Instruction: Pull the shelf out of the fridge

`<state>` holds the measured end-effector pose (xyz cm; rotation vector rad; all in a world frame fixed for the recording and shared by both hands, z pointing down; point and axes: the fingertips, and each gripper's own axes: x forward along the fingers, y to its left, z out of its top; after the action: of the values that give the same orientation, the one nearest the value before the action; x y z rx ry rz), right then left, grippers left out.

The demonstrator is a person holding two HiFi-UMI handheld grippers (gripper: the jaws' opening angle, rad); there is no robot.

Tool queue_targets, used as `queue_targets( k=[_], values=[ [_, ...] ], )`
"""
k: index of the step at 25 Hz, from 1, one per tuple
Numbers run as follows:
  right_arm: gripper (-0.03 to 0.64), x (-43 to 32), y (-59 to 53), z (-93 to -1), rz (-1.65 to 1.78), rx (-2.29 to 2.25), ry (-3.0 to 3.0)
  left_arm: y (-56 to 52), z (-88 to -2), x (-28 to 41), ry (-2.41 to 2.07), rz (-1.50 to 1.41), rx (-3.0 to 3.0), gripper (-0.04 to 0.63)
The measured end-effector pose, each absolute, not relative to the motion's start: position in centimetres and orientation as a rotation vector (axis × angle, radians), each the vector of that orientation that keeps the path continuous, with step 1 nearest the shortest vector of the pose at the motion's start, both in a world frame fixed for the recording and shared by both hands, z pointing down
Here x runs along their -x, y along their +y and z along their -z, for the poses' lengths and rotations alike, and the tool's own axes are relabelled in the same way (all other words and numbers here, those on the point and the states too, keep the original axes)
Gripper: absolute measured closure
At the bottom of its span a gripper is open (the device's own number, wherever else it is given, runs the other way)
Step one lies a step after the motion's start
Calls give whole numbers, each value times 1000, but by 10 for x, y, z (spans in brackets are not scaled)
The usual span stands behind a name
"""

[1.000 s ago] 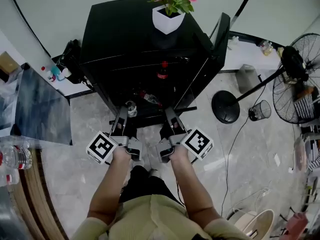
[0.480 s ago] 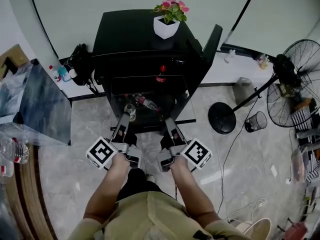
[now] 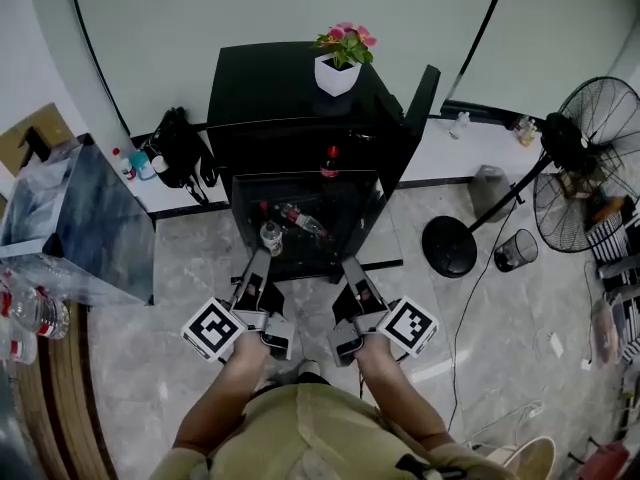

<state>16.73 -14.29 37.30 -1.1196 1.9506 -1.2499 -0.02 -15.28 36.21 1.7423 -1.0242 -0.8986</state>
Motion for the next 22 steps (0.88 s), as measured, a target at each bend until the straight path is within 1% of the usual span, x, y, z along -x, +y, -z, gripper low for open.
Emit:
queue_targets(
  k=[11,22],
  values=[
    [537,-141,-97,-354,1229,1123,1952,-112,-343,27,-1041,845,-1785,541],
    [529,-126,-74,-335,1182,1106,1990,-88,-327,40,-1037,856,-1802,541]
  ],
)
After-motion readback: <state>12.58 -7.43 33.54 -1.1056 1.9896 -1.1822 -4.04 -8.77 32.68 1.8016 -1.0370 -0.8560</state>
